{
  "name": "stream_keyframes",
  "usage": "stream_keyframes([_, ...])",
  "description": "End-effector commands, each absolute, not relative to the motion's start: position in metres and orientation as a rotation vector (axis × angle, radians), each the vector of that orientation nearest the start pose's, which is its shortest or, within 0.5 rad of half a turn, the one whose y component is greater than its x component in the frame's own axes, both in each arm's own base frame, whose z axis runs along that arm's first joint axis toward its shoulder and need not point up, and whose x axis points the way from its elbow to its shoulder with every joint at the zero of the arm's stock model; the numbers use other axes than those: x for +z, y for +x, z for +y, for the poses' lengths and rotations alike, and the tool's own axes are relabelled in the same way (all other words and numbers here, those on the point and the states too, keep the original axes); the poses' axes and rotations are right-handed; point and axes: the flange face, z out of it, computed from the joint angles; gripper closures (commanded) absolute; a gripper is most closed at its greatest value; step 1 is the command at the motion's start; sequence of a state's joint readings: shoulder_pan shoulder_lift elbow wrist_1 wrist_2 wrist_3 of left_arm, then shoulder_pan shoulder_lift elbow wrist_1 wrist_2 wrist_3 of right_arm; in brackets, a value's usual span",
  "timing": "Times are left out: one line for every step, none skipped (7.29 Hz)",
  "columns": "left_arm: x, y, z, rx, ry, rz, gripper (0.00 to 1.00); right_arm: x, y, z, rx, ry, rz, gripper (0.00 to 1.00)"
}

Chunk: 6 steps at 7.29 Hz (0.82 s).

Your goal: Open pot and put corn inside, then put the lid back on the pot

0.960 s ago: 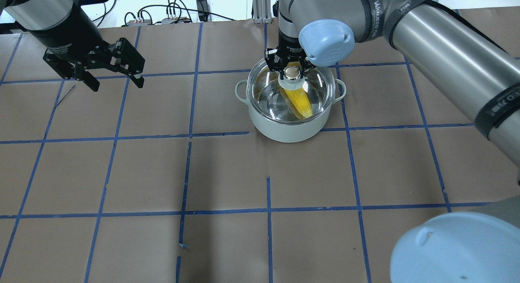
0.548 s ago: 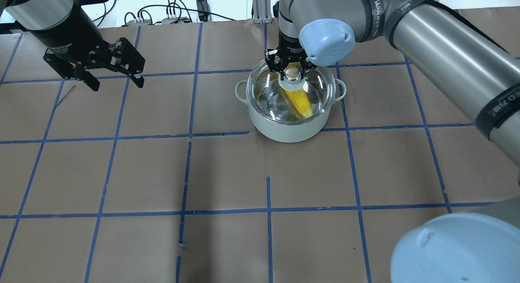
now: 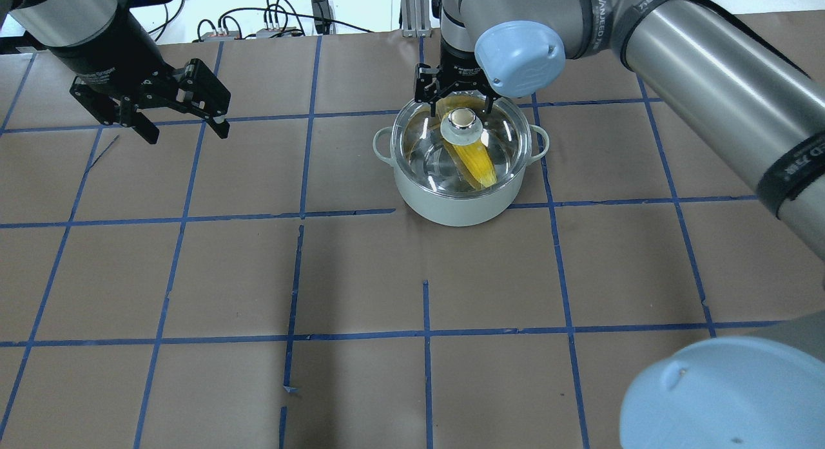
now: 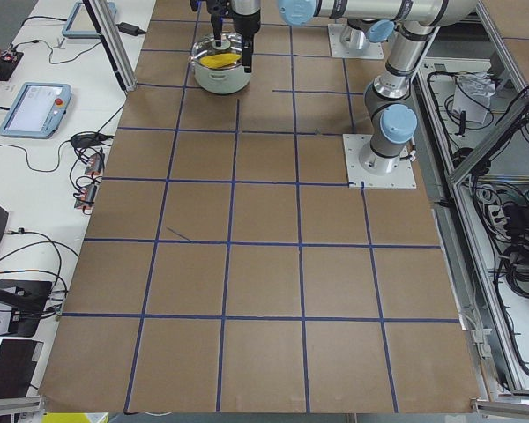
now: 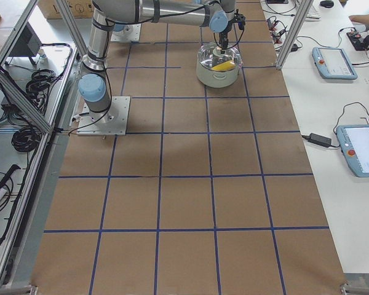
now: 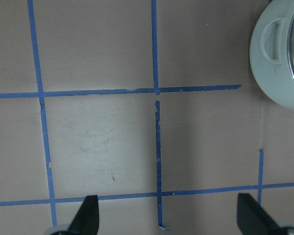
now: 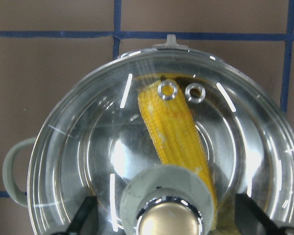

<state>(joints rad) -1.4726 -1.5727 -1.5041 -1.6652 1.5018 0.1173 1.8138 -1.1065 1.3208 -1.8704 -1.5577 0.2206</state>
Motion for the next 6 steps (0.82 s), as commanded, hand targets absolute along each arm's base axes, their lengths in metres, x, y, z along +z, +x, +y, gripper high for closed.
stream_keyframes([0.511, -0.092, -0.501, 0.035, 0.03, 3.213, 0.0, 0.418, 0.257, -0.652, -0.231, 0.031, 3.108, 0.0])
stream_keyframes([0.51, -0.092, -0.501, 0.037, 0.033, 3.213, 0.0, 0.443, 0.232, -0.642, -0.206, -0.037, 3.154, 0.0])
stream_keyframes([0.51, -0.092, -0.501, 0.037, 0.033, 3.213, 0.0, 0.466, 0.204, -0.626, -0.161, -0.062, 3.178, 0.02])
stream_keyframes([0.509, -0.092, -0.501, 0.039, 0.038, 3.213, 0.0, 0.487, 0.174, -0.61, -0.165, -0.068, 3.167, 0.03])
stream_keyframes([0.51, -0.092, -0.499, 0.039, 0.04, 3.215, 0.0, 0.497, 0.157, -0.584, -0.134, -0.032, 3.093, 0.04])
stream_keyframes([0.51, -0.091, -0.5, 0.036, 0.038, 3.216, 0.0, 0.496, 0.148, -0.536, -0.108, -0.022, 3.081, 0.04])
